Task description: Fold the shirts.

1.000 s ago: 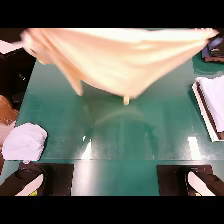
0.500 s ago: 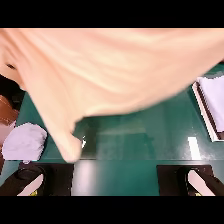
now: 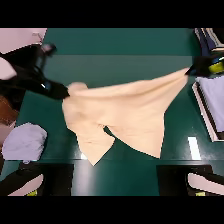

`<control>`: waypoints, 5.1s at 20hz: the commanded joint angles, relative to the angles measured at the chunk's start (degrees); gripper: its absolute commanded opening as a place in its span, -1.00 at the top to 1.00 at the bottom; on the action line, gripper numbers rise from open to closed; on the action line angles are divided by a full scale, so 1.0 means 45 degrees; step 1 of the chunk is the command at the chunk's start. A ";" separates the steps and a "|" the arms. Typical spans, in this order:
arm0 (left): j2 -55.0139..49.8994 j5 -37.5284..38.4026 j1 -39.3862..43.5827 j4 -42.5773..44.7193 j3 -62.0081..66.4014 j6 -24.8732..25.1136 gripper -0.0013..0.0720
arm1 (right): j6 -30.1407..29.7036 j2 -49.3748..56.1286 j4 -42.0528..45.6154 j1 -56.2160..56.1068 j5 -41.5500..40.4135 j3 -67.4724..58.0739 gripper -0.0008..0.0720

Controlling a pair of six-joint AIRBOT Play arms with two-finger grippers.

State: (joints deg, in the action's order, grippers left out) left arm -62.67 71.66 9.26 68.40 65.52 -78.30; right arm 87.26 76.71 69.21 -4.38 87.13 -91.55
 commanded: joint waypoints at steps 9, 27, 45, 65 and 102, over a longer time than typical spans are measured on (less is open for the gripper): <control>-0.0767 -0.2050 -0.0005 0.0175 0.0374 0.0709 -0.72 | 0.0083 0.1234 0.0612 -0.0253 -0.0355 0.0869 0.94; -0.5994 -0.3400 -0.0189 -0.0063 0.0947 -0.0316 0.67 | 0.0073 0.1234 0.0520 -0.0355 -0.0355 0.0869 0.94; 0.3264 -0.3327 -0.0189 0.3706 0.8626 -0.1511 0.90 | -0.0325 -0.5625 0.0690 0.0214 -0.3492 -0.1817 0.94; -0.2336 0.0068 -0.0189 0.3133 0.6611 -0.2035 0.90 | -0.0330 0.1025 0.2555 0.0223 -0.0923 -0.3823 0.94; -0.1273 -0.2380 -0.3162 -0.3288 -0.6348 0.0180 -0.71 | -0.2084 -0.3152 -0.3463 0.2181 -0.1758 0.5659 -0.01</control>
State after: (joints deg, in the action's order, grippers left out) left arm -68.31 62.11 -5.04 55.24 38.79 -78.06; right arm 77.84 63.31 53.60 5.41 79.77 -66.61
